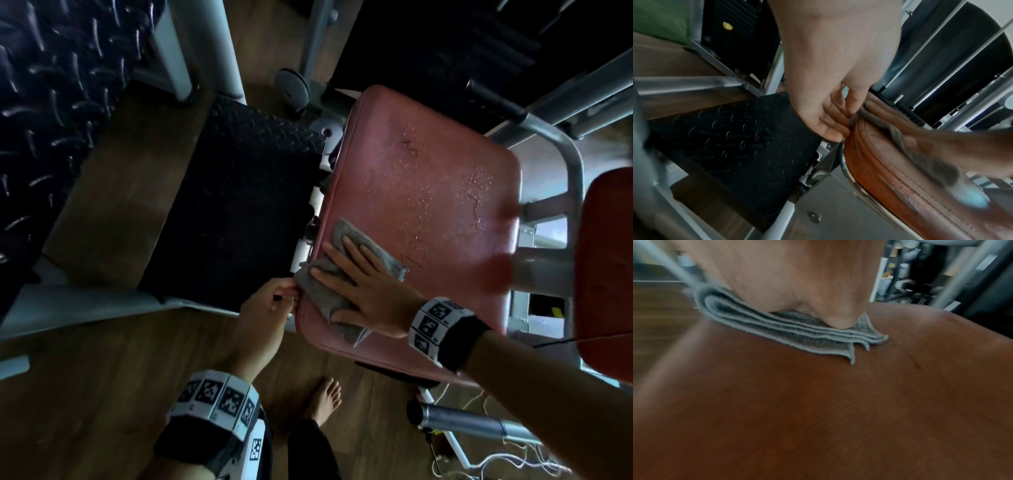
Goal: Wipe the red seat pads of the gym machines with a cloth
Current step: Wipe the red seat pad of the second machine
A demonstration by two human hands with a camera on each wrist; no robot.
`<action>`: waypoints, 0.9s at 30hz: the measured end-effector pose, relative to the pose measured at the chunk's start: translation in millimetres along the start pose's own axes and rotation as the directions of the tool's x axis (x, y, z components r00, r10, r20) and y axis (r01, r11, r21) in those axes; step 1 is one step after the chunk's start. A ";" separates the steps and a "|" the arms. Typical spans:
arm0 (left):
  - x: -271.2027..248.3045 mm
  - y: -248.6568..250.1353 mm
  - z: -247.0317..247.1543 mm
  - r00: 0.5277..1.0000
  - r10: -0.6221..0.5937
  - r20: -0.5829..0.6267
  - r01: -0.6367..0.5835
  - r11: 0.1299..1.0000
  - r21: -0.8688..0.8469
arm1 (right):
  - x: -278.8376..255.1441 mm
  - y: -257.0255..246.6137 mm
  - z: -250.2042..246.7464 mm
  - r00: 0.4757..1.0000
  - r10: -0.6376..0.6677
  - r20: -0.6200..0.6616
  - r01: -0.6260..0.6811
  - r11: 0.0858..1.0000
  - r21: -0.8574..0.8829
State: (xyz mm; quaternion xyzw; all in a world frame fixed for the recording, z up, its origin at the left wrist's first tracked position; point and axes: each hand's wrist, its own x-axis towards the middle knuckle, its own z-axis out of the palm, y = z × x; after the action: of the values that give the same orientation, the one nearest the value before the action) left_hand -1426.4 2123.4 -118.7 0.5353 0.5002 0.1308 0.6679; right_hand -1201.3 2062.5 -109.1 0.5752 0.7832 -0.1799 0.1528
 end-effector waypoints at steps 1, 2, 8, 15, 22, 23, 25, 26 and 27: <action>0.9 -1.7 -1.1 1.000 0.007 0.004 -0.007 1.000 -0.004 | 5.4 8.0 -4.2 1.000 0.020 -0.005 -0.020 1.000 -0.004; 1.7 -3.2 -1.7 1.000 0.022 0.011 -0.022 1.000 0.007 | 11.1 17.0 -8.4 0.999 0.032 -0.003 -0.032 0.999 -0.013; 12.0 -3.1 -3.6 0.988 0.156 -0.017 -0.153 0.980 0.130 | 51.7 86.4 -38.1 0.993 0.117 0.009 -0.116 0.990 -0.086; 18.2 4.3 2.0 0.991 0.129 -0.034 -0.121 0.974 0.193 | 98.5 132.5 -53.6 0.897 0.430 -0.099 -0.418 0.900 0.122; 9.4 8.5 5.6 0.990 0.118 -0.074 -0.096 0.964 0.248 | 100.7 81.0 -48.8 0.829 0.541 -0.142 -0.516 0.838 0.178; 7.6 9.3 5.6 0.990 0.117 -0.079 -0.095 0.965 0.243 | 94.1 69.1 -43.3 0.852 0.501 -0.152 -0.480 0.863 0.156; 4.5 7.8 5.4 0.989 0.091 -0.118 -0.064 0.975 0.211 | 77.1 45.0 -30.3 0.911 0.384 -0.150 -0.366 0.921 0.134; 2.3 6.3 6.1 0.986 0.074 -0.150 -0.044 0.980 0.196 | 66.6 33.5 -23.4 0.934 0.323 -0.151 -0.304 0.943 0.134; 0.9 4.8 7.7 0.981 0.044 -0.187 -0.014 0.987 0.161 | 55.3 23.1 -17.0 0.951 0.269 -0.155 -0.248 0.959 0.139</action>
State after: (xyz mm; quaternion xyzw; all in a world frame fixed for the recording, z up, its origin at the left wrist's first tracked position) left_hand -1418.0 2121.5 -115.7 0.5791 0.5627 0.1507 0.5704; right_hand -1195.8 2123.3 -121.1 0.6943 0.6993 -0.1539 0.0726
